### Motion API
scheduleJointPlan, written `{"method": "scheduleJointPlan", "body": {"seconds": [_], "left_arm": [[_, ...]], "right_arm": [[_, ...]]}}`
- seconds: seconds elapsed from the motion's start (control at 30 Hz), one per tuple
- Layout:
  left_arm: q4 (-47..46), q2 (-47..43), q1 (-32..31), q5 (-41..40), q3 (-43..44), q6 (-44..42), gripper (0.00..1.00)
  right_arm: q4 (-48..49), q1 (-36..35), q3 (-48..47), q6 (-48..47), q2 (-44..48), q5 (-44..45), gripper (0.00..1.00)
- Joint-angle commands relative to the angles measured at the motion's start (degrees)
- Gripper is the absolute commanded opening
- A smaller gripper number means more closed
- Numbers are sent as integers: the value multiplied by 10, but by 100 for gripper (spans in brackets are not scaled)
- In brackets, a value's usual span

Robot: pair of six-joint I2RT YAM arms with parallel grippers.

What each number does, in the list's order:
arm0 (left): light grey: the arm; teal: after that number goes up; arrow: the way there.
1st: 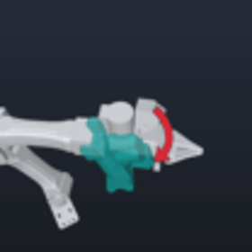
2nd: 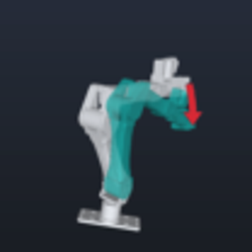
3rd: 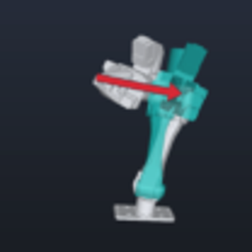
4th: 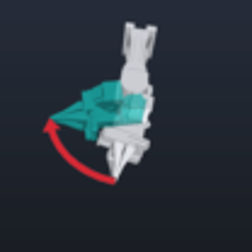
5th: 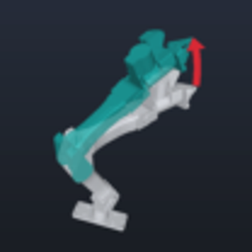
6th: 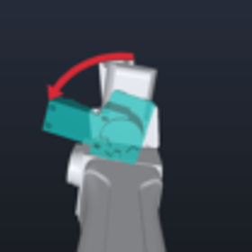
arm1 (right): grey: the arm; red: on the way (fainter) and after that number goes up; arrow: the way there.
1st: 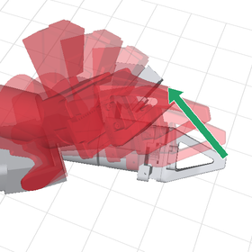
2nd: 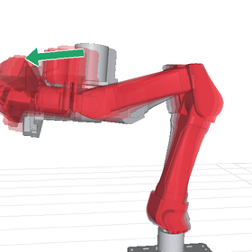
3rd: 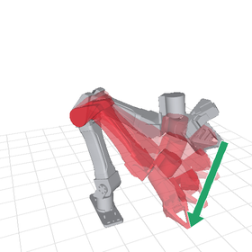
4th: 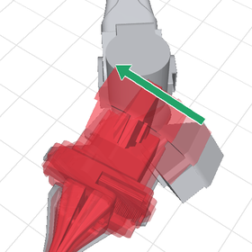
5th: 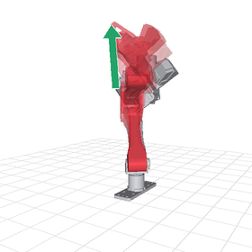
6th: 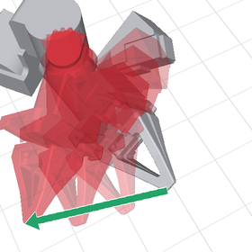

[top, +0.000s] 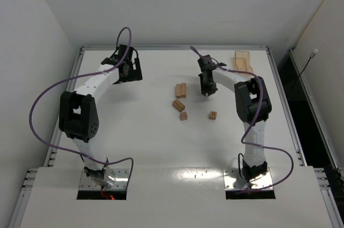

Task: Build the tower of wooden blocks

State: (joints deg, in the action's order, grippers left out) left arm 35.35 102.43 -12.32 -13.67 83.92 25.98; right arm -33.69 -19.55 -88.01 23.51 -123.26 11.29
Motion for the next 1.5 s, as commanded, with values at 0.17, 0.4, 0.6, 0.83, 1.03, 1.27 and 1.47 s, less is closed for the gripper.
{"method": "scheduleJointPlan", "body": {"seconds": [0.17, 0.4, 0.6, 0.83, 1.03, 1.27, 1.47], "left_arm": [[-49, -96, 5, 28, -102, -5, 86], [-57, -150, 16, 69, -147, -68, 98], [-41, -155, 16, 62, -142, -94, 98], [-34, -160, 16, 89, -142, -112, 100], [-29, -149, 16, 89, -124, -117, 100], [-29, -131, 16, 95, -113, -117, 100], [-24, -120, 21, 95, -113, -117, 100]], "right_arm": [[-1, -21, 114, -115, 240, -69, 23], [-42, -13, 184, -330, 368, -200, 64], [-121, 1, 195, -466, 368, -218, 71], [-183, 19, 246, -737, 404, -330, 71], [-236, 40, 258, -867, 358, -363, 66], [-245, 59, 181, -867, 227, -384, 62], [-244, 71, 110, -839, 160, -398, 62]]}}
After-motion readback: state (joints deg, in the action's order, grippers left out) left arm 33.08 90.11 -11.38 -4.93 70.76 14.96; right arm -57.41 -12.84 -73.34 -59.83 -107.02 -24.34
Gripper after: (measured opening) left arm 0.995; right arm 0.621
